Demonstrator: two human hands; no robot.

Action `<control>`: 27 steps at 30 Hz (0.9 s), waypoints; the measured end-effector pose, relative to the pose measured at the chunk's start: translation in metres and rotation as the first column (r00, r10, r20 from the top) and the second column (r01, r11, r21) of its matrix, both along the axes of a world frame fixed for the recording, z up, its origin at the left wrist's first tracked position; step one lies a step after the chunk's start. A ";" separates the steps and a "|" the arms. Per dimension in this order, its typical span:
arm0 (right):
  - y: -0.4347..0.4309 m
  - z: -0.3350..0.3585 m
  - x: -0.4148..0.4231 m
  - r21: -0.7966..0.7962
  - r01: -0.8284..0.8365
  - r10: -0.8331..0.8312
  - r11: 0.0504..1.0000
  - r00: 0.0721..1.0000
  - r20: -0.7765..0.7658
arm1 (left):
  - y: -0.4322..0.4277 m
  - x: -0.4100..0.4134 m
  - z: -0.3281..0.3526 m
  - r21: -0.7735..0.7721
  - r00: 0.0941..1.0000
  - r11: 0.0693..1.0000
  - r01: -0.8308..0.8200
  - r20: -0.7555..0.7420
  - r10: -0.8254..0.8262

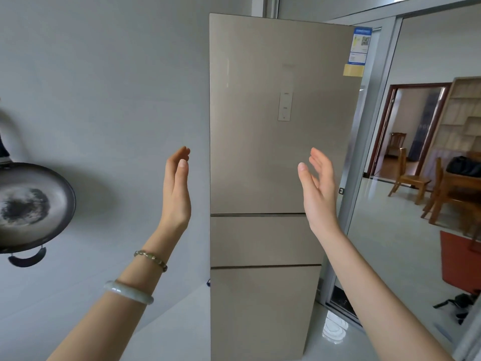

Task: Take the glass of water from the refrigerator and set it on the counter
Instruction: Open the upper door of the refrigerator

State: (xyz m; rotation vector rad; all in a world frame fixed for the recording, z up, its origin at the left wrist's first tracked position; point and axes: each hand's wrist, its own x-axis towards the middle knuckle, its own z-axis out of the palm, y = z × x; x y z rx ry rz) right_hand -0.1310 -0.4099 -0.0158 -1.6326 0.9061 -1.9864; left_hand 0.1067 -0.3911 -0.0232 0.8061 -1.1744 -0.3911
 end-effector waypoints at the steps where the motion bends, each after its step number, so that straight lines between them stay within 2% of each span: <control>1: -0.013 0.002 0.001 -0.006 -0.004 0.004 1.000 1.000 -0.001 | -0.013 0.000 0.002 -0.003 1.000 1.000 -0.005 -0.001 0.005; 16: -0.182 0.012 0.035 -0.031 -0.031 0.032 0.999 0.999 0.011 | -0.169 0.040 0.008 -0.024 0.998 0.998 -0.064 -0.003 0.064; 22: -0.243 0.020 0.061 -0.069 0.013 -0.010 0.997 0.999 0.040 | -0.245 0.066 0.014 -0.058 1.000 0.998 -0.019 0.023 0.021; 27: -0.280 0.028 0.078 -0.095 0.053 -0.048 0.994 0.998 0.049 | -0.295 0.085 0.029 -0.091 0.998 0.994 0.054 -0.027 -0.057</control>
